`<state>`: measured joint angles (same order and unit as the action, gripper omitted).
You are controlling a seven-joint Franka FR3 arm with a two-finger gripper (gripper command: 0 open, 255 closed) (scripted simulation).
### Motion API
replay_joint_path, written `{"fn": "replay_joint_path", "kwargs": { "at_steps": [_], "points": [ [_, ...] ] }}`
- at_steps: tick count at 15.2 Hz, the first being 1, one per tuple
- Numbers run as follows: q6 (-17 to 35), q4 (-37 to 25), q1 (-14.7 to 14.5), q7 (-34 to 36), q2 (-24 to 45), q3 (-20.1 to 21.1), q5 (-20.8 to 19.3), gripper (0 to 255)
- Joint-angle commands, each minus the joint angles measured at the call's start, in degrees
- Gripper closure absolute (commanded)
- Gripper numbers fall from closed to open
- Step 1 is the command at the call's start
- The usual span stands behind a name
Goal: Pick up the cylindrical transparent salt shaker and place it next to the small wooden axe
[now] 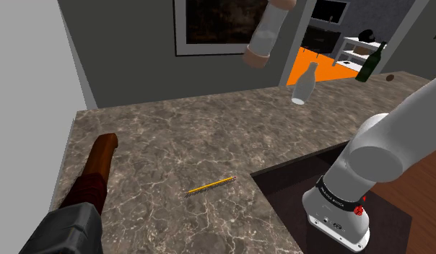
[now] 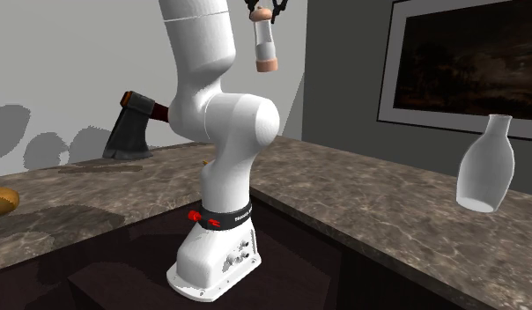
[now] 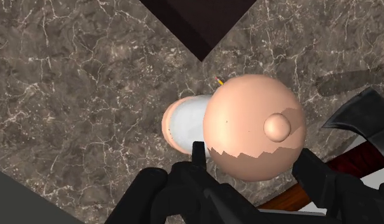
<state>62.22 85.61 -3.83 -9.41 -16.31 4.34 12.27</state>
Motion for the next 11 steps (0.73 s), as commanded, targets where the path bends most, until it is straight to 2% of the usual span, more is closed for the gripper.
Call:
{"fn": "replay_joint_path", "kwargs": {
  "at_steps": [1, 6, 11],
  "points": [
    [1.1, -1.6, -0.8, 2.8, 2.1, 1.8, 0.6, 255],
    [2.1, -9.7, -3.2, 9.9, 10.0, 6.3, 1.0, 255],
    [1.6, -21.8, -6.9, 17.4, 20.4, 10.5, -0.6, 255]
  ]
}}
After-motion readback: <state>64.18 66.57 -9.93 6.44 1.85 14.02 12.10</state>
